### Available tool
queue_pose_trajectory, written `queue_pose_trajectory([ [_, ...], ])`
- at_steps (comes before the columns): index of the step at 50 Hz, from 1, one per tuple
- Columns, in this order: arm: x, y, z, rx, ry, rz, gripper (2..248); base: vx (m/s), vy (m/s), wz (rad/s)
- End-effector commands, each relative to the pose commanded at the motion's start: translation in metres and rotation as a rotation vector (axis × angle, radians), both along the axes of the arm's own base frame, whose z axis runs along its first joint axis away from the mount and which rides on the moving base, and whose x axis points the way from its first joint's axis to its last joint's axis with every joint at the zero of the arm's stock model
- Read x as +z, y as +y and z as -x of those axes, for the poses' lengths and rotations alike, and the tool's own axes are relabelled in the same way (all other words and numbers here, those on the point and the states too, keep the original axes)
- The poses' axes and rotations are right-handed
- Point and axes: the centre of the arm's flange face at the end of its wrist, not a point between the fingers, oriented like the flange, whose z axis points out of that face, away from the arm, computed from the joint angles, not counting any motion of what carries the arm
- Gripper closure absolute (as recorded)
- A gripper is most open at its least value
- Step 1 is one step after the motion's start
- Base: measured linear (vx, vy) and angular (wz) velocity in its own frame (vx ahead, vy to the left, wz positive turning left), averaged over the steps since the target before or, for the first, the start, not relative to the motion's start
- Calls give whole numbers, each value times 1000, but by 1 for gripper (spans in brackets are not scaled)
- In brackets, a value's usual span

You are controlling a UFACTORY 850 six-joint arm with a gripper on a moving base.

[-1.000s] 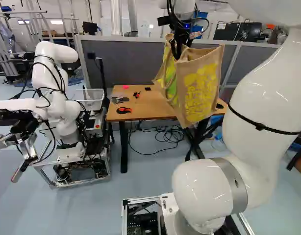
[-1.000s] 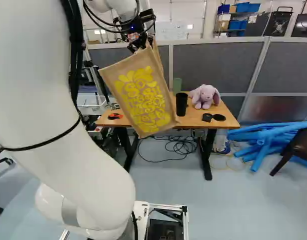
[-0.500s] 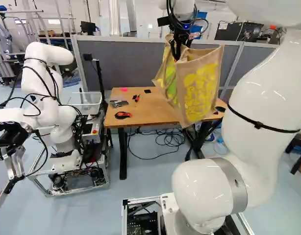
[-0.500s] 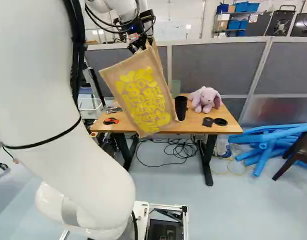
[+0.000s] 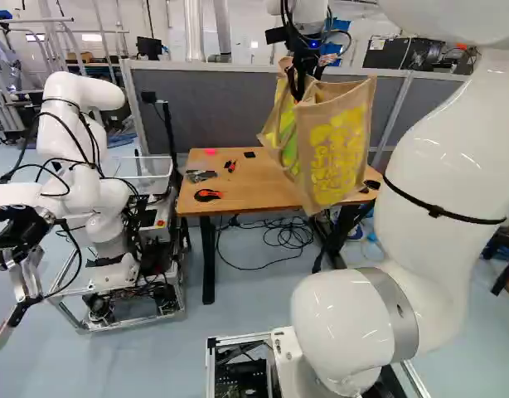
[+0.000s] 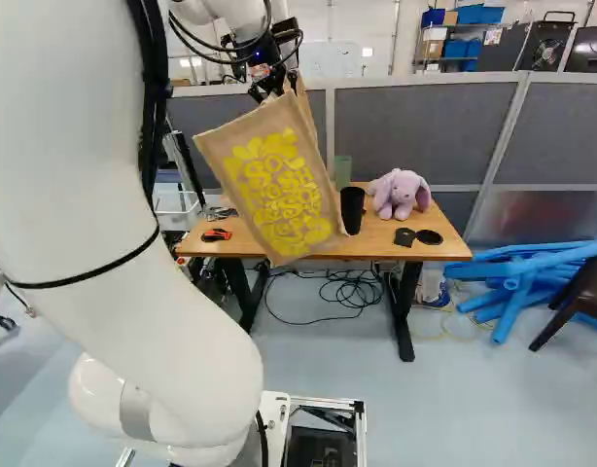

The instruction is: Pick up the bag on the ground and place it on the table

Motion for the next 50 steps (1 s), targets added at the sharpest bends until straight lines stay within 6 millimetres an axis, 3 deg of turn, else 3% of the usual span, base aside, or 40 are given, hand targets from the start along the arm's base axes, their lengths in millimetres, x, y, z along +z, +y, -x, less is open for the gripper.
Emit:
queue_pose_trajectory([
  [17,-13,7,-14,9,25,-14,220,0,0,0],
  [27,-23,19,-30,18,42,-51,220,0,0,0],
  [50,-26,50,-60,30,25,-187,220,0,0,0],
])
